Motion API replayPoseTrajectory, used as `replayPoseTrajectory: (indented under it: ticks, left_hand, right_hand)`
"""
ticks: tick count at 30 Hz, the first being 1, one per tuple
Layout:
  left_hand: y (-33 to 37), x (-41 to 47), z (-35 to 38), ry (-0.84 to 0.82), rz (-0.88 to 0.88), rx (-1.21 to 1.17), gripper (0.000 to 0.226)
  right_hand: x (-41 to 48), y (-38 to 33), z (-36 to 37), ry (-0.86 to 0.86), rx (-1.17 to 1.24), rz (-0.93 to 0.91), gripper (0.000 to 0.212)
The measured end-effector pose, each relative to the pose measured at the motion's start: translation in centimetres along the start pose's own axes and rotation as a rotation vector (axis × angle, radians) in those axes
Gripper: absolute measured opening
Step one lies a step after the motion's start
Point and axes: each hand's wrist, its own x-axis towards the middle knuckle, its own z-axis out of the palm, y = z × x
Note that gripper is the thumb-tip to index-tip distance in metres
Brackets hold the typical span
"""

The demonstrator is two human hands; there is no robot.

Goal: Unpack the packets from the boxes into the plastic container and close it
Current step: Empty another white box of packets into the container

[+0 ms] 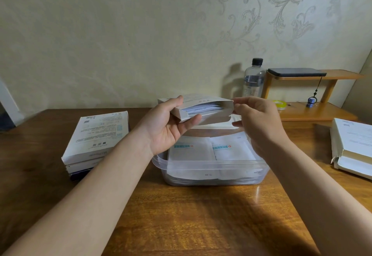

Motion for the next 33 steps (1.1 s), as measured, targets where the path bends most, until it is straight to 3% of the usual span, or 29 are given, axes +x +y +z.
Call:
replayPoseTrajectory:
  ticks: [6,10,13,18,23,33]
  left_hand:
    - [0.1,0.3,-0.2,0.006,0.028,-0.042,0.030]
    - [-0.2,0.6,-0.1,0.006,0.069,-0.036,0.035]
    - [-0.3,0.7,-0.2,-0.006,0.103,0.001,0.039]
    - [-0.4,0.6,-0.1,-0.004,0.143,0.043,0.037]
    - [-0.5,0.6,0.1,-0.015,0.170,0.082,0.033]
    - [-0.8,0.9,-0.2,-0.004,0.199,0.178,0.032]
  right_hand:
    - [0.0,0.0,-0.2,-0.126,0.122,0.111,0.028]
    - [-1.0,-0.1,0.2,0.125,-0.357,-0.357,0.022]
    - [-2.4,-0.5,1.1,0.062,-0.510,-0.593,0.012]
    - [-4.0,-1.1,2.5,-0.178,-0.384,-0.490,0.019]
    - [-4.1,-1.0,2.8,-0.209,-0.319,-0.390,0.021]
    - [-4.5,-1.0,3.1,-0.283,-0.265,-0.413,0.018]
